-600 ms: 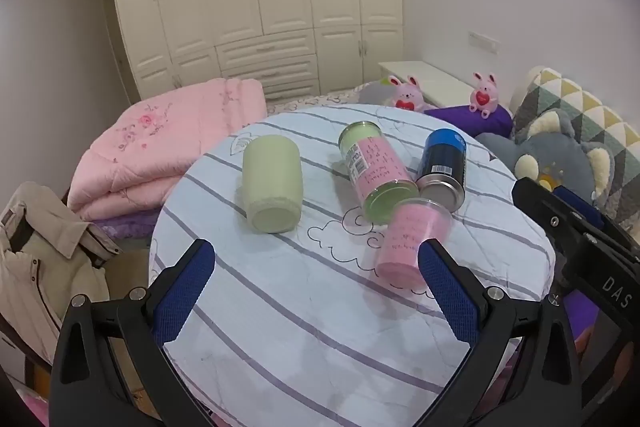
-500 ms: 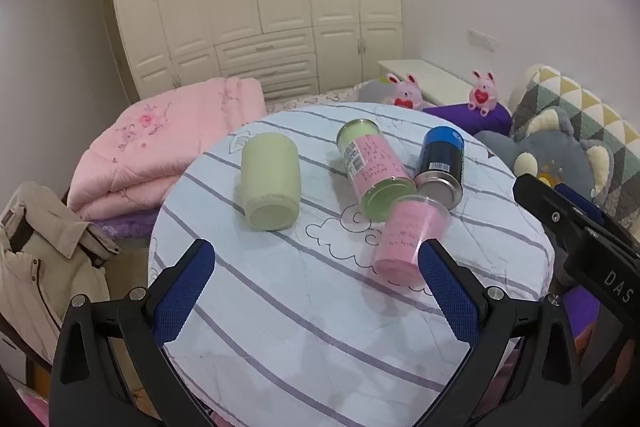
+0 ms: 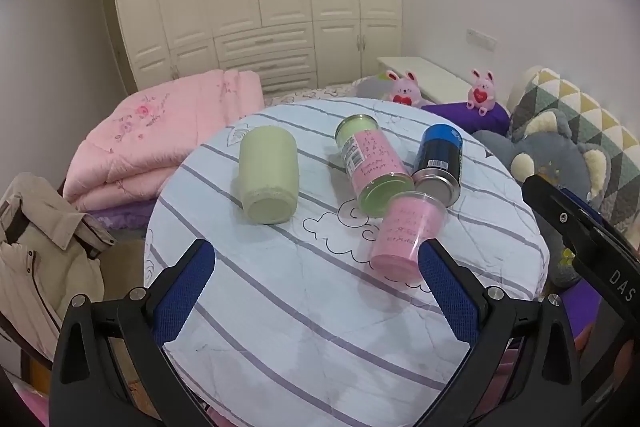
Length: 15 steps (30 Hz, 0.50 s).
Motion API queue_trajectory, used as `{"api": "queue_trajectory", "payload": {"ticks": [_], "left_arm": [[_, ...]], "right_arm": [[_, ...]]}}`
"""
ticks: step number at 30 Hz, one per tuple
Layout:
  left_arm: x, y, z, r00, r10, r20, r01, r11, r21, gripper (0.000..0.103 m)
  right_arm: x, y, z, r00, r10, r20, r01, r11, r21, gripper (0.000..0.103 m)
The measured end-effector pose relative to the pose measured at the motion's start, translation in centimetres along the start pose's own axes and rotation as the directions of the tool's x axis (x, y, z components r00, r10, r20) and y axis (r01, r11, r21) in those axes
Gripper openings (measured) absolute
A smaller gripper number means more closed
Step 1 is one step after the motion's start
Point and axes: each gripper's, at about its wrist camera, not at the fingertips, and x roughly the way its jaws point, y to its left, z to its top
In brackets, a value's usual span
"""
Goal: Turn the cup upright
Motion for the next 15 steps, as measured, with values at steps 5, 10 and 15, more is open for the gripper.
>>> {"api": "queue_trajectory", "payload": {"ticks": [5, 10, 15], "left_arm": [[0.22, 0.12, 0.14, 1.000, -0.002, -0.002, 0.002, 1.000, 0.001, 0.103], [0.29, 0.19, 0.28, 1.000, -0.001, -0.004, 0.001, 1.000, -0.003, 0.103], [0.53, 0.31, 0.29, 1.000, 0.001, -0.005, -0.002, 1.000, -0.007, 0.103]], "right_arm": [[0.03, -0.04, -0.17, 1.000, 0.000, 0.000, 0.000, 1.000, 0.001, 0.083], [0.28, 0.16, -0.30, 1.000, 0.003, -0.009, -0.003, 1.000, -0.006, 0.083], [0.70, 0.54, -0.33, 1.000, 0.006, -0.021, -0.006, 1.000, -0.020, 0.083]]}}
